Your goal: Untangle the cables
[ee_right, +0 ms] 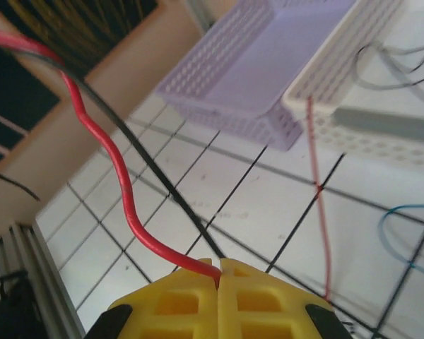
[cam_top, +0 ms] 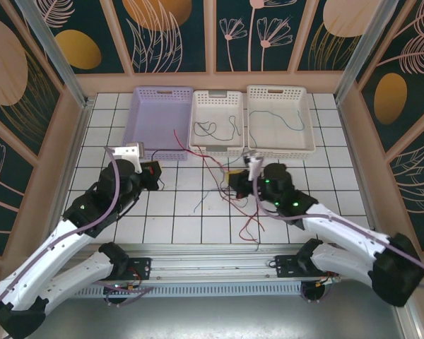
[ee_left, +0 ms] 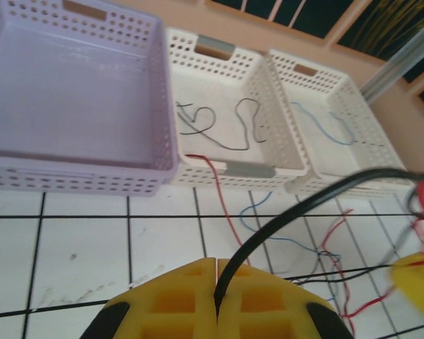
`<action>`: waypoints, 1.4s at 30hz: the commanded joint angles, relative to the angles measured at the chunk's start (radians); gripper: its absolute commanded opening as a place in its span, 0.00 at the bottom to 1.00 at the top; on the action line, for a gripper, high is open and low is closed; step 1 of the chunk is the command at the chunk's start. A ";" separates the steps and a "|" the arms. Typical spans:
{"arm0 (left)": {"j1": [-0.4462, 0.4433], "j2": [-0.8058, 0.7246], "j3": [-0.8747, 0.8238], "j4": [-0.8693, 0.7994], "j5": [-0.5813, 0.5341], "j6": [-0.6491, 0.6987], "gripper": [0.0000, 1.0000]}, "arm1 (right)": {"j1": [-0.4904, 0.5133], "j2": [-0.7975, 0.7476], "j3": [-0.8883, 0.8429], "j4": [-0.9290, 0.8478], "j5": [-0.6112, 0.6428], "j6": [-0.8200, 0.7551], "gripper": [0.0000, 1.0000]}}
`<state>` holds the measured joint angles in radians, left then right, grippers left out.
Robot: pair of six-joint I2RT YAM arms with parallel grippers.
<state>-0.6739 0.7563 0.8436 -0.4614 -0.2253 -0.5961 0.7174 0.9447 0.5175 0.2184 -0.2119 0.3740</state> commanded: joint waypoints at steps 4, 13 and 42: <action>0.004 0.015 0.023 -0.057 -0.122 0.015 0.00 | -0.194 -0.162 0.043 -0.194 -0.076 0.088 0.00; 0.004 0.004 0.031 -0.113 -0.232 0.047 0.00 | -0.369 -0.234 0.158 -0.426 -0.062 0.121 0.00; 0.005 -0.140 -0.113 0.070 -0.083 0.162 0.00 | -0.292 0.041 0.541 -0.368 -0.080 0.119 0.00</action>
<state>-0.6739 0.6292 0.7567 -0.4641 -0.3695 -0.4706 0.3435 0.9249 0.9821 -0.2348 -0.3546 0.5266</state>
